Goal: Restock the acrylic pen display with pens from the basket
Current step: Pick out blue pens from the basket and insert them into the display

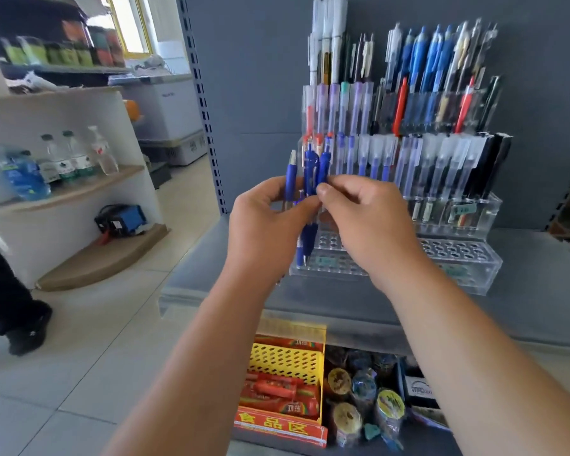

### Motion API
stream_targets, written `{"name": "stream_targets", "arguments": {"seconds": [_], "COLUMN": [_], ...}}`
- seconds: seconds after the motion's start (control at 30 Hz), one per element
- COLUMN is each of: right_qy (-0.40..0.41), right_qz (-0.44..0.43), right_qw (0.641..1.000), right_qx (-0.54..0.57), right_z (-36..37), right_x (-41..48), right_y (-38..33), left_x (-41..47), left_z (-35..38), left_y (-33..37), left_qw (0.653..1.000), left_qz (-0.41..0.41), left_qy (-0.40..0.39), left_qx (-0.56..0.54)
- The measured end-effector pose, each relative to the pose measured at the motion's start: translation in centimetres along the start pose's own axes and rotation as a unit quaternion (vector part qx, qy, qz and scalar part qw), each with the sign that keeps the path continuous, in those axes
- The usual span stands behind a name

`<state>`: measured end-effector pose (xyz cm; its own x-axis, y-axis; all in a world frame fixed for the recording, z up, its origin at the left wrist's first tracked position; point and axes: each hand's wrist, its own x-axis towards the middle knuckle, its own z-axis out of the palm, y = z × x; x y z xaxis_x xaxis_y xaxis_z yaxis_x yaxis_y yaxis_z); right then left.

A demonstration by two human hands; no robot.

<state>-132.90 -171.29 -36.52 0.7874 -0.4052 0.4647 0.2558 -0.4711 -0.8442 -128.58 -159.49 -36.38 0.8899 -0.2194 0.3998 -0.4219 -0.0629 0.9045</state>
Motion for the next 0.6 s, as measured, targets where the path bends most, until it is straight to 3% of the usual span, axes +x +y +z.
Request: {"name": "stream_targets", "arguments": {"seconds": [0.17,0.6], "right_qy": [0.019,0.05], "right_qz": [-0.03,-0.036], "right_qw": [0.999,0.997], "right_qx": [-0.013,-0.051], "right_z": [-0.5,2.0], "right_x": [1.5,2.5], "right_y": [1.9,4.3], "left_x": [1.3,1.5], "left_z": [0.8,1.5], "left_y": [-1.8,-3.8], "left_qw": [0.999,0.999], "left_qz": [0.013,0.028], "left_qy": [0.049,0.017], "left_qx": [0.004,0.012]}}
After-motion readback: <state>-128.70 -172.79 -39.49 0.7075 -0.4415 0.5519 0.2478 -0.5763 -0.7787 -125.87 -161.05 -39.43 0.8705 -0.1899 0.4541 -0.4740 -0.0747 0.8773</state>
